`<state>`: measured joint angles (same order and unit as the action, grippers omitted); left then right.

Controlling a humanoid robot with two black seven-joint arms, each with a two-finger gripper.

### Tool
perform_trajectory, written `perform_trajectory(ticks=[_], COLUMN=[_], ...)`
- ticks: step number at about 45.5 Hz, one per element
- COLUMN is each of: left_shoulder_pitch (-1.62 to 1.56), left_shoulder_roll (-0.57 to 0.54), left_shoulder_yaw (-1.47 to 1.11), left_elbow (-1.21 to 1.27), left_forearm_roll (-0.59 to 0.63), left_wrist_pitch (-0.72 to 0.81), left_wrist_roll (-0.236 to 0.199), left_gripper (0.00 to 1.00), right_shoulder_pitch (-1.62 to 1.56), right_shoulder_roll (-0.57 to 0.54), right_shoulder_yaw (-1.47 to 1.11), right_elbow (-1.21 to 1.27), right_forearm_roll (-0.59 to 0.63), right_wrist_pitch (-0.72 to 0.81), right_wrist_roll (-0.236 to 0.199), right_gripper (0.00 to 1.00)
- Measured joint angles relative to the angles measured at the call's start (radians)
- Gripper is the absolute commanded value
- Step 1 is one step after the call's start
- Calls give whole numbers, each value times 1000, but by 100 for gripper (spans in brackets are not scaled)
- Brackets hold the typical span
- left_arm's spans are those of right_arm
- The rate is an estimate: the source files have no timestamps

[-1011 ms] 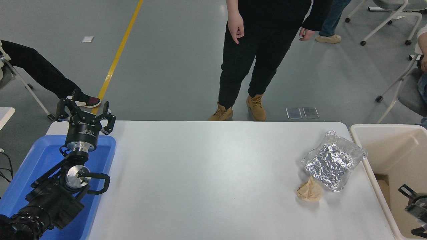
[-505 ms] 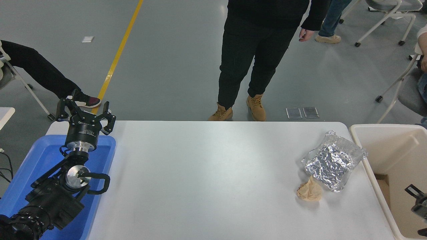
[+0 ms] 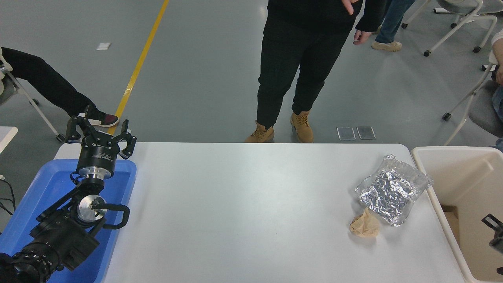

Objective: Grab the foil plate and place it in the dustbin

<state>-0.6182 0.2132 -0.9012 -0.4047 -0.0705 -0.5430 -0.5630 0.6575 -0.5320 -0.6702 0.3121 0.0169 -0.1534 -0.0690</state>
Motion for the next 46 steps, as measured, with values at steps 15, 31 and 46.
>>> perform_trajectory(ticks=[15,31,46], left_shoulder_pitch=[0,0,0], left_shoulder_roll=[0,0,0], left_shoulder_yaw=[0,0,-1], left_elbow=[0,0,0], left_forearm_roll=[0,0,0], left_wrist_pitch=[0,0,0], left_wrist_roll=[0,0,0], left_gripper=[99,99,99], right_shoulder_pitch=[8,101,365], right_shoulder_roll=[-15,-77,-184], right_shoulder_yaw=[0,-3,-125], right_elbow=[3,20,155], right_forearm_roll=[2,3,-4], right_wrist_pitch=[4,4,6], right_wrist_roll=[-4,-7,-7], right_gripper=[87,100,100])
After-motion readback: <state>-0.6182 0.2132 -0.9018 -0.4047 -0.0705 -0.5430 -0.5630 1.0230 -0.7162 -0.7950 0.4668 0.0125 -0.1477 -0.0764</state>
